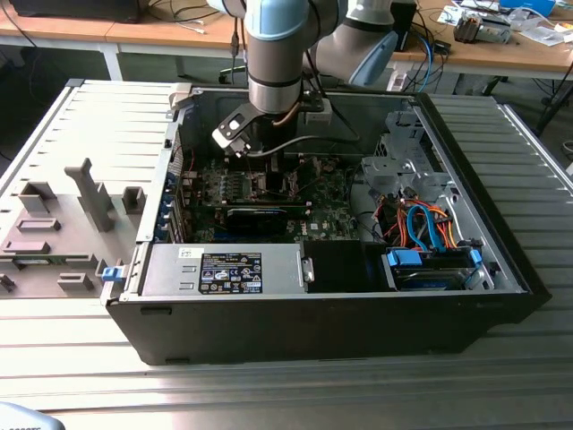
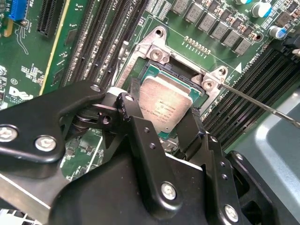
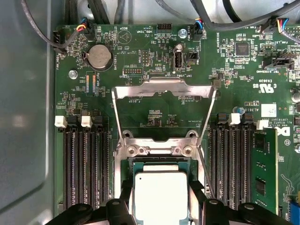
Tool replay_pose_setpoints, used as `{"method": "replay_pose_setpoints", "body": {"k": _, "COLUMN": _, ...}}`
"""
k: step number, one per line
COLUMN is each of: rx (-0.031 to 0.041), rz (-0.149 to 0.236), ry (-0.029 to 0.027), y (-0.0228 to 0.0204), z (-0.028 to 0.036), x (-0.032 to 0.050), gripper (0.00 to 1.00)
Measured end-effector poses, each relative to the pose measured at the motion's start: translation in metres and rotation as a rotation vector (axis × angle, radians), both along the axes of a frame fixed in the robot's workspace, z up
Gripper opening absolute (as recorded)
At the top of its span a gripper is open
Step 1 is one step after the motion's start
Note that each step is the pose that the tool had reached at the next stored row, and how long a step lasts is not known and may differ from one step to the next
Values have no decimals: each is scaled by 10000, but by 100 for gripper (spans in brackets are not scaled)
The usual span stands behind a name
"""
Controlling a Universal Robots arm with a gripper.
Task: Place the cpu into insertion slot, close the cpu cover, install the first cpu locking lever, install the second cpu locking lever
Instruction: 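Place the cpu into insertion slot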
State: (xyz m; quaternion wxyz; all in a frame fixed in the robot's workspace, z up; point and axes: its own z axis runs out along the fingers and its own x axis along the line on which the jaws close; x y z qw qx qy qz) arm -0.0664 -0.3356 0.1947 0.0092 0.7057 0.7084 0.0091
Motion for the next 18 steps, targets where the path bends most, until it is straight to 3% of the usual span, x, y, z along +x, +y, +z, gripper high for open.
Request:
{"method": "replay_pose_setpoints", "body": {"k": 10, "rx": -10, "rz": -20, "ry": 6, "y": 1, "z": -29, "x": -2, "gripper": 55}}
{"method": "replay_pose_setpoints", "body": {"k": 12, "rx": 4, "rz": -20, "ry": -2, "y": 3, "z": -34, "x": -1, "gripper": 55}}
{"method": "replay_pose_setpoints", "body": {"k": 13, "rx": 4, "rz": -20, "ry": -3, "y": 4, "z": -34, "x": 0, "gripper": 61}}
{"method": "replay_pose_setpoints", "body": {"k": 18, "rx": -2, "rz": -20, "ry": -1, "y": 4, "z": -32, "x": 0, "gripper": 61}}
